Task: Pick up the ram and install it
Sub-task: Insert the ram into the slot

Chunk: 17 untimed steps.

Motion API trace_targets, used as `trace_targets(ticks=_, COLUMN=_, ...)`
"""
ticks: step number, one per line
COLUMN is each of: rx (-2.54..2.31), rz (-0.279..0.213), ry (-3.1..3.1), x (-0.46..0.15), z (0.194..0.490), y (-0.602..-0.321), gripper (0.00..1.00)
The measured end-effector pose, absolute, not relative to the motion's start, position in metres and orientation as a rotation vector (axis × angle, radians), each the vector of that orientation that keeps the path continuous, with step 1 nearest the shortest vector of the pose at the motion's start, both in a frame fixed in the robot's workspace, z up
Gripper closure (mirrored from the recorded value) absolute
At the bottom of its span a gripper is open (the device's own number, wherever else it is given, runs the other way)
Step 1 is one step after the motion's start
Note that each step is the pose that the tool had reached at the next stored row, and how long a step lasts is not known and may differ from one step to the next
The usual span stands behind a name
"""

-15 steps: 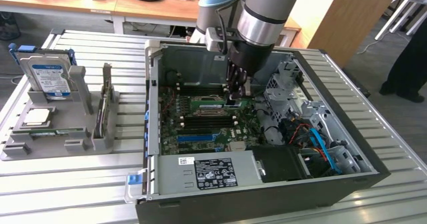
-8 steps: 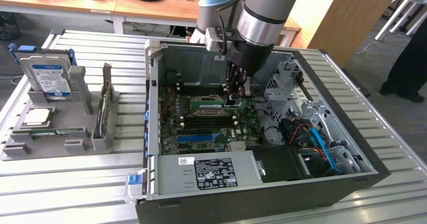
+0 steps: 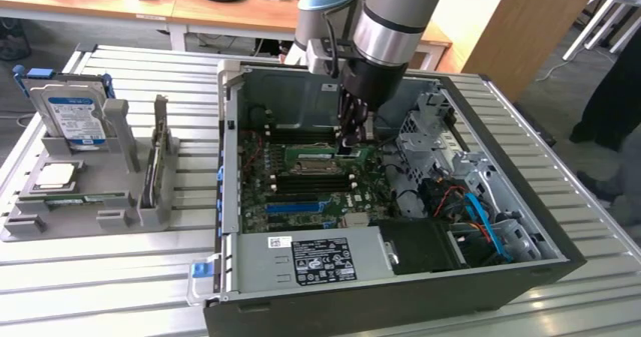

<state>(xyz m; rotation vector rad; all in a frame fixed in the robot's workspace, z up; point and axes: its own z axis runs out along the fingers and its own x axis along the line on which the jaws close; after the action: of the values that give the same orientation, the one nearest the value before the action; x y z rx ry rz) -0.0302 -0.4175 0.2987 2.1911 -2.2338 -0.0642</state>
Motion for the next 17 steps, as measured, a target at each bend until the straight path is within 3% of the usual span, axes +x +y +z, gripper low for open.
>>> trace_targets(ticks=17, rx=2.191, rz=-0.064, ry=-2.234, x=-0.030, z=0.278, y=-0.417, gripper=0.88)
